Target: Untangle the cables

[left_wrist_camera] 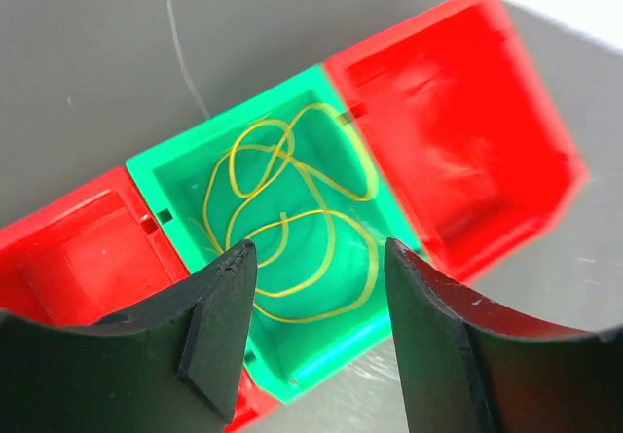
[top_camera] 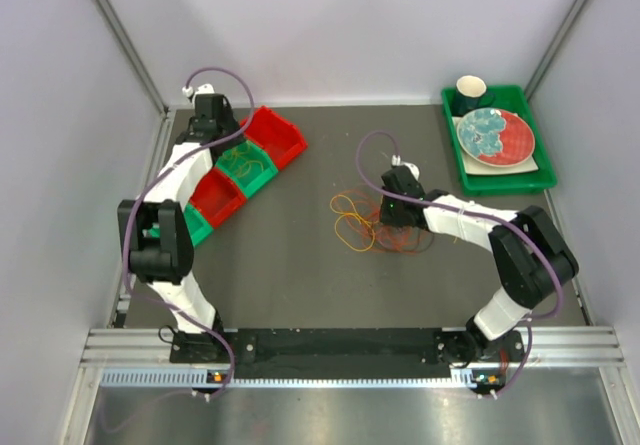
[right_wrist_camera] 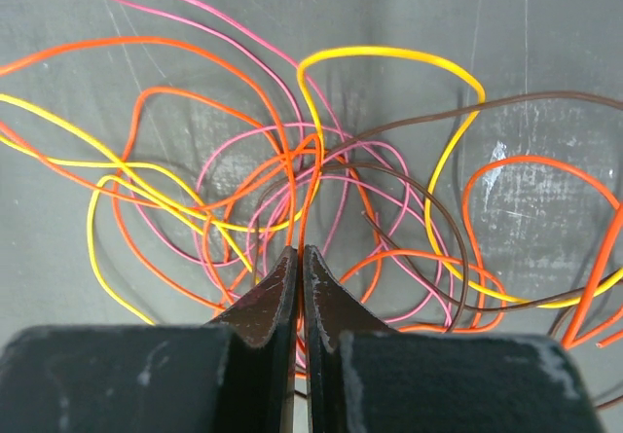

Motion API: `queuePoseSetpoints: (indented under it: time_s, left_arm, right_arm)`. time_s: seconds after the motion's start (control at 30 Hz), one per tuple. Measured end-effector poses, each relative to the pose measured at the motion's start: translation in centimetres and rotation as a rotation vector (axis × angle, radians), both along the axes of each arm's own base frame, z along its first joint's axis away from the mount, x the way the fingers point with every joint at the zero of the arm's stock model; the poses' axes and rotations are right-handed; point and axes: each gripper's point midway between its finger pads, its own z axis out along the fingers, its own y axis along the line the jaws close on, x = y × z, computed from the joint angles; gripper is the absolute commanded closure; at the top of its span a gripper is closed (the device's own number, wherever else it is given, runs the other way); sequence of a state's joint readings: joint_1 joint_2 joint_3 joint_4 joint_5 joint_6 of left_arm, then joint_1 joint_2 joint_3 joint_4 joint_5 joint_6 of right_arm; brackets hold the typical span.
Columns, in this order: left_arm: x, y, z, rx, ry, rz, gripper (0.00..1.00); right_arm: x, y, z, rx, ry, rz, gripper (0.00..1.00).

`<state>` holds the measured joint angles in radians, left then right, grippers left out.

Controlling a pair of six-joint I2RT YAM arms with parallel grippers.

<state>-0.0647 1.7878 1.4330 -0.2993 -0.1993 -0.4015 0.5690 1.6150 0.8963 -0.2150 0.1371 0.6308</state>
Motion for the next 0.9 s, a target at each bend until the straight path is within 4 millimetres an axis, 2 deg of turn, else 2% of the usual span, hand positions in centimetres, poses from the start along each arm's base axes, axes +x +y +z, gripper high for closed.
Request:
queuePoseSetpoints:
  time_s: [0.07, 0.17, 0.27, 0.3, 0.33, 0.4, 0.43, 0.57, 0.73, 0.8, 0.9]
  left_arm:
    - [-0.4, -0.4, 2.3, -0.01, -0.045, -0.012, 0.41]
    - [-0.8, -1.0, 4.8, -0.03, -0.099, -0.032, 0.41]
    - [-1.1, -1.9, 5.6, -0.049, -0.113, -0.055, 0.39]
    - [-1.2, -2.4, 5.5, -0.053, -0.109, -0.066, 0.39]
    - [-1.4, -3.1, 5.3, -0.058, -0.104, -0.08, 0.39]
    - [-2.4, -5.5, 4.6, -0.077, -0.082, -0.136, 0.38]
    - [-3.0, -6.8, 4.2, -0.086, -0.069, -0.166, 0.38]
    - [-5.9, -12.5, 2.7, -0.14, -0.02, -0.298, 0.38]
    - [-9.3, -19.1, 0.3, -0.199, 0.059, -0.468, 0.4]
    - [-9.7, -20.6, -0.7, -0.224, 0.083, -0.521, 0.42]
    - [-10.2, -22.0, -3.5, -0.256, 0.144, -0.617, 0.46]
  right_arm:
    - [0.2, 0.2, 0.4, -0.002, -0.007, 0.002, 1.0]
    - [0.4, 0.4, 0.8, -0.005, -0.018, 0.002, 0.93]
    - [0.5, 0.2, 1.3, -0.013, -0.032, 0.002, 0.72]
    - [0.5, 0.1, 1.5, -0.015, -0.035, -0.001, 0.55]
    - [0.4, 0.0, 1.6, -0.02, -0.036, -0.001, 0.48]
    - [0.4, -0.4, 1.9, -0.037, -0.047, 0.0, 0.32]
    - [0.4, -0.6, 2.1, -0.046, -0.052, -0.003, 0.29]
    - [0.4, -1.5, 3.3, -0.071, -0.083, -0.018, 0.28]
    - [0.6, -1.5, 6.0, -0.041, -0.15, -0.019, 0.32]
    - [0.5, -1.4, 6.2, -0.034, -0.152, -0.014, 0.32]
    - [0.3, -1.3, 6.0, -0.027, -0.141, -0.004, 0.32]
